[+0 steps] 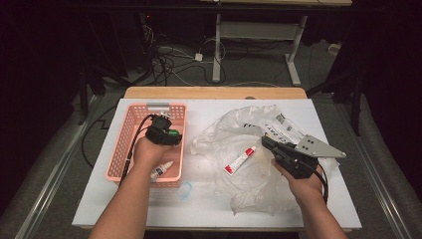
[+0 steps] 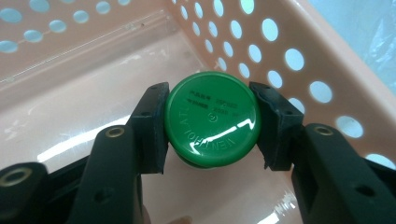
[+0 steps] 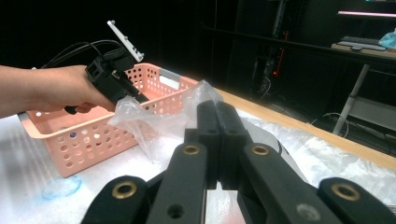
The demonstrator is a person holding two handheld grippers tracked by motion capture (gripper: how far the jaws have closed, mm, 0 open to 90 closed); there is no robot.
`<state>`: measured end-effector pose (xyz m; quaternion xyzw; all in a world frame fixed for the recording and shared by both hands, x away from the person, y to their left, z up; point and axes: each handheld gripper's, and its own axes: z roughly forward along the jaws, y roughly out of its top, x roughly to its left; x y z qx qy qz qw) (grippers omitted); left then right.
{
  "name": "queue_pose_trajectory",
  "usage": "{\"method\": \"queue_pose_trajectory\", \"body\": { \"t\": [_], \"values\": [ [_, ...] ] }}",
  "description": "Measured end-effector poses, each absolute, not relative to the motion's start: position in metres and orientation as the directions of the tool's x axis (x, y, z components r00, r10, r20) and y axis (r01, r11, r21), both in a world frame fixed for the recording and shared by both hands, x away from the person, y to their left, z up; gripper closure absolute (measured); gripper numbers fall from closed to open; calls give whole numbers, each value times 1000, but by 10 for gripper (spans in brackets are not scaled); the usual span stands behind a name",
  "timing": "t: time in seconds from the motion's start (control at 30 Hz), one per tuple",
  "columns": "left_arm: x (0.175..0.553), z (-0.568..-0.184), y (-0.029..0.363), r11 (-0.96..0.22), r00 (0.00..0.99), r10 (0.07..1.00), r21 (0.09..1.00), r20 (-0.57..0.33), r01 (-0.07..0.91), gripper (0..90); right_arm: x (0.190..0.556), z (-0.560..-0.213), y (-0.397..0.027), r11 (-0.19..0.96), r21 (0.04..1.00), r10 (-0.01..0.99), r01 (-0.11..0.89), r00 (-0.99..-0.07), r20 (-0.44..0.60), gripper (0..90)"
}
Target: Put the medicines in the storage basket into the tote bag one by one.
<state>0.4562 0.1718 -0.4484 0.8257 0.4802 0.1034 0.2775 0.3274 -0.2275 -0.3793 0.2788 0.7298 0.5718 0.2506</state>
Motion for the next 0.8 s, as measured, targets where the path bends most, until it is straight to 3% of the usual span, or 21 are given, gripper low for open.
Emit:
{"method": "queue_pose_trajectory", "body": {
  "t": [0.8],
  "values": [
    [430,-429,192,-322,486,865,605,-126,729,500,327,-379,-226,192,974,693,117,-719,-50,900]
  ]
}}
